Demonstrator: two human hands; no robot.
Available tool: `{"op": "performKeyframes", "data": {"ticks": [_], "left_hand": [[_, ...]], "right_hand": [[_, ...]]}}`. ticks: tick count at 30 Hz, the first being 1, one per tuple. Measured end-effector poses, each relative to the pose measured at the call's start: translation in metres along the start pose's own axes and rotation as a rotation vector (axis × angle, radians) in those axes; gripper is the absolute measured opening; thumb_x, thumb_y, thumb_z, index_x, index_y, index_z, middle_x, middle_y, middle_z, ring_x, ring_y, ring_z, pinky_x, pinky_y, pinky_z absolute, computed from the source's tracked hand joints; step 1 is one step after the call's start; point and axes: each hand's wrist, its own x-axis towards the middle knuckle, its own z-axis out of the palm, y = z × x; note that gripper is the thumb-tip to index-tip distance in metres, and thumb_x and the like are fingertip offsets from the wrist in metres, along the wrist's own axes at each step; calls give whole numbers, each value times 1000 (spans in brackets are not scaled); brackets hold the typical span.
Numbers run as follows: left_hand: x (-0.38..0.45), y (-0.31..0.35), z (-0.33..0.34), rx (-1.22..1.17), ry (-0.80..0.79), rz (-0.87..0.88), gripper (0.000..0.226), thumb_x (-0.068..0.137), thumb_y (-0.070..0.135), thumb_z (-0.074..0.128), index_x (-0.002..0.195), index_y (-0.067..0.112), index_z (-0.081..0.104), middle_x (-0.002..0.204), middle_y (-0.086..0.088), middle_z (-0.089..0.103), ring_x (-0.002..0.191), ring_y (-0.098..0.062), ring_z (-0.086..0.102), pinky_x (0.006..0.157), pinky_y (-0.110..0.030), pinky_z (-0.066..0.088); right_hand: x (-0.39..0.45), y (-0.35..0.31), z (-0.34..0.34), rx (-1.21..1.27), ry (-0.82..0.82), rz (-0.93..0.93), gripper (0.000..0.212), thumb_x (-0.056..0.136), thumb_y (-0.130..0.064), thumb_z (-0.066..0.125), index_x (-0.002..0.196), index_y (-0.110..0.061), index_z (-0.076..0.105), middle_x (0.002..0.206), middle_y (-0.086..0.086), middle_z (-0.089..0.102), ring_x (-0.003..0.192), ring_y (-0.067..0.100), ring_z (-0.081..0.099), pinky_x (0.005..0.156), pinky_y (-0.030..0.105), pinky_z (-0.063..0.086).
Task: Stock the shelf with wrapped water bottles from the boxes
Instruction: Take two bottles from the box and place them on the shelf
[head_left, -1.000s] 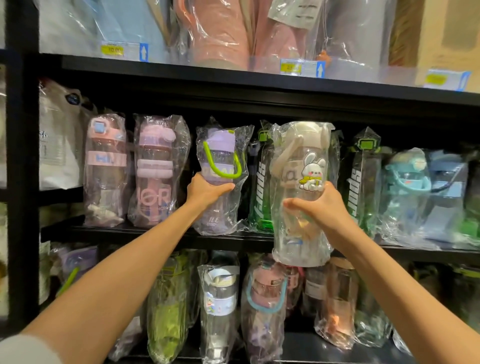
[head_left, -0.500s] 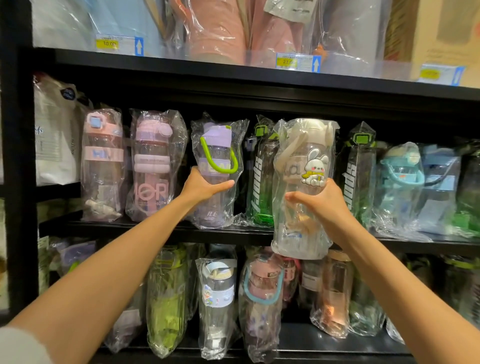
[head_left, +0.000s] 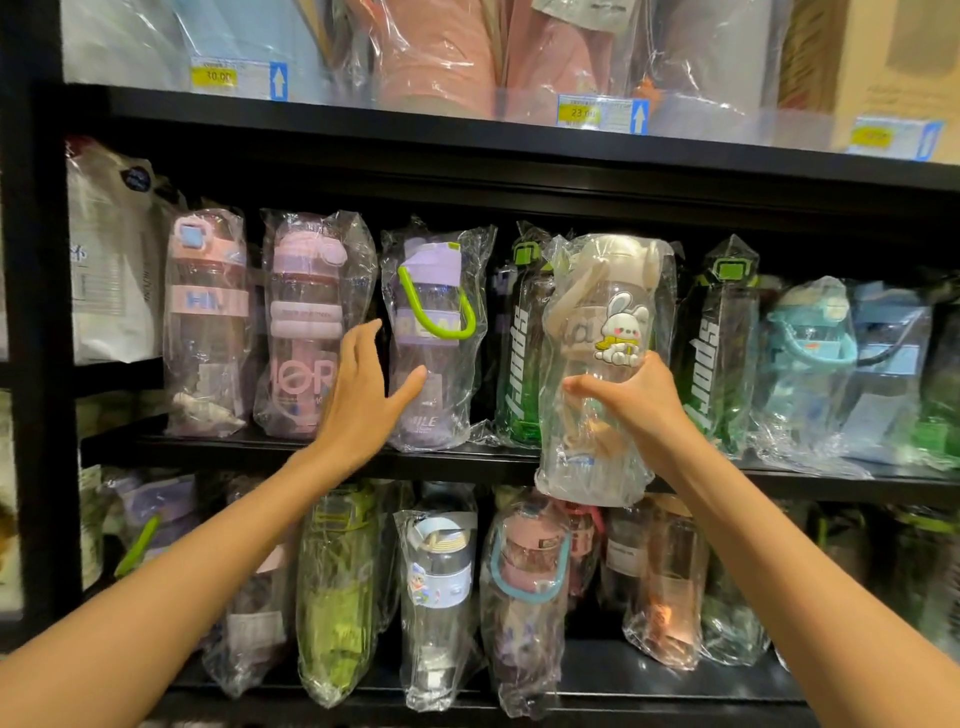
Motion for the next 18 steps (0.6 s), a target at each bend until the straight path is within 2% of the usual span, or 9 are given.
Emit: {"op": "performKeyframes", "data": {"ticks": [2, 3, 5, 6, 8, 11, 14, 17, 18], "left_hand": [[-15, -5, 1, 233, 103, 408, 52, 93, 31, 48, 134, 2, 38, 136, -17, 43, 124, -28, 44, 102, -41, 41], [-20, -9, 6, 315, 92, 619, 46, 91, 26, 48, 131, 2, 42, 132, -18, 49, 121, -30, 48, 99, -43, 44], [-28, -22, 18, 453, -37, 969, 42, 89, 16, 48, 130, 6, 45, 132, -17, 53, 120, -30, 52, 100, -42, 42], [-32, -28, 24, 525, -114, 1077, 43, 91, 16, 45, 133, 9, 44, 137, -14, 50, 123, -28, 51, 104, -40, 38], [-37, -44, 33, 644, -219, 1171, 45, 97, 19, 32, 141, 13, 37, 150, -10, 32, 129, -24, 44, 112, -36, 24], [-37, -60, 41, 706, -260, 1154, 51, 95, 23, 32, 145, 13, 30, 156, -6, 1, 132, -21, 41, 114, -36, 13], [-35, -67, 46, 698, -269, 1141, 56, 92, 25, 34, 146, 11, 27, 156, -4, -4, 137, -22, 34, 114, -36, 12], [-35, -73, 52, 695, -245, 1146, 59, 94, 24, 34, 150, 11, 16, 157, -3, -7, 145, -20, 0, 115, -37, 14], [-35, -75, 53, 691, -239, 1140, 60, 94, 23, 34, 150, 11, 15, 157, -3, -5, 145, -18, -5, 115, -38, 14]], "right_hand": [[2, -2, 4, 2, 18, -7, 82, 59, -25, 88, 125, -5, 42, 113, 10, 56, 101, 24, 57, 75, 32, 49], [5, -3, 7, -5, 21, -9, 80, 59, -26, 88, 123, -6, 43, 112, 9, 57, 100, 23, 58, 73, 31, 50], [9, -7, 13, -16, 34, -15, 74, 59, -25, 87, 118, -7, 45, 108, 8, 58, 93, 19, 60, 67, 30, 51], [12, -10, 16, -17, 46, -18, 73, 59, -25, 87, 116, -7, 46, 106, 8, 59, 90, 18, 59, 67, 32, 53], [17, -14, 22, -12, 62, -19, 77, 56, -28, 88, 117, -9, 45, 106, 7, 58, 92, 19, 60, 74, 40, 57], [22, -19, 31, -46, 82, -57, 77, 61, -27, 86, 119, -9, 40, 104, 3, 54, 93, 17, 57, 76, 34, 54], [23, -20, 39, -68, 114, -99, 79, 63, -25, 85, 123, -10, 36, 108, 3, 52, 97, 19, 56, 82, 35, 52], [22, -14, 48, -74, 137, -123, 81, 65, -21, 85, 125, -11, 32, 108, 0, 51, 98, 16, 53, 80, 27, 44], [22, -12, 52, -77, 141, -125, 81, 66, -21, 85, 126, -11, 31, 108, 0, 50, 99, 16, 53, 80, 26, 42]]}}
